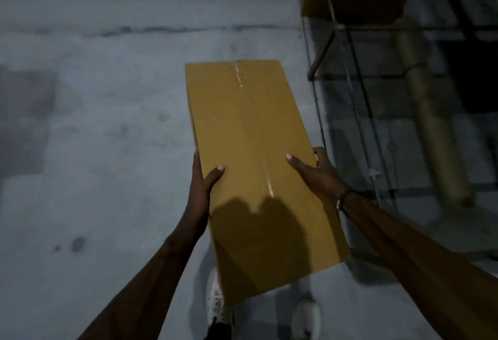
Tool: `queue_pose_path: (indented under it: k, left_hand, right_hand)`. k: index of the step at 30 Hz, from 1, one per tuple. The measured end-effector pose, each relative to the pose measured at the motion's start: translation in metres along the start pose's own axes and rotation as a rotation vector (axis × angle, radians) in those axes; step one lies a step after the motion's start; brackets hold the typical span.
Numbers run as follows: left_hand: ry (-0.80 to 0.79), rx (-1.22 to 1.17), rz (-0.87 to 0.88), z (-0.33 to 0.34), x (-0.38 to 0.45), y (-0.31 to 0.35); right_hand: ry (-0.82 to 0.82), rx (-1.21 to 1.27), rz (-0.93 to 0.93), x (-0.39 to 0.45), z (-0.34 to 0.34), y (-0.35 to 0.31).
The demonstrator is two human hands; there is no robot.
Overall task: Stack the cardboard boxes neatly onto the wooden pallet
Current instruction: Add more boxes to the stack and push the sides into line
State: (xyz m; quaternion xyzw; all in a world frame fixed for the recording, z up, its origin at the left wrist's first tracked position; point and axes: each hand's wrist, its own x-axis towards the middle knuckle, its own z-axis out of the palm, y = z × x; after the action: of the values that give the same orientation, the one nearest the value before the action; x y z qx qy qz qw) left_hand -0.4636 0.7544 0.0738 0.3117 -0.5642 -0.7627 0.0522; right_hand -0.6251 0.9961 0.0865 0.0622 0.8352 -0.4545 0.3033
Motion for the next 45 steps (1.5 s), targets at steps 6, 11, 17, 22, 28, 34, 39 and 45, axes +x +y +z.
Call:
queue_pose_path:
  k: [6, 11, 17, 22, 28, 34, 39, 45]
  left_hand:
    - [0.096, -0.062, 0.046, -0.047, -0.115, 0.142]
    - [0.234, -0.106, 0.054, -0.085, -0.24, 0.231]
    - [0.453, -0.165, 0.138, -0.11, -0.402, 0.293]
    - [0.645, -0.266, 0.203, -0.113, -0.523, 0.312]
    - [0.875, -0.427, 0.303, -0.104, -0.641, 0.307]
    - [1.07, -0.55, 0.411, -0.102, -0.737, 0.291]
    - [1.202, -0.605, 0.481, -0.115, -0.809, 0.268]
    - [1.31, -0.635, 0.516, -0.155, -0.9, 0.235]
  right_hand:
    - [-0.128, 0.026, -0.091, -0.124, 0.007, -0.124]
    - [-0.268, -0.005, -0.172, -0.242, 0.009, -0.201]
    - [-0.472, -0.042, -0.325, -0.373, 0.008, -0.258]
    - [-0.647, -0.06, -0.44, -0.463, 0.014, -0.286]
    - [-0.898, -0.153, -0.566, -0.547, 0.04, -0.31]
    - [-1.148, -0.3, -0.674, -0.62, 0.09, -0.32]
    - [-1.332, -0.383, -0.726, -0.688, 0.139, -0.31]
    - [-1.475, -0.431, -0.743, -0.783, 0.197, -0.282]
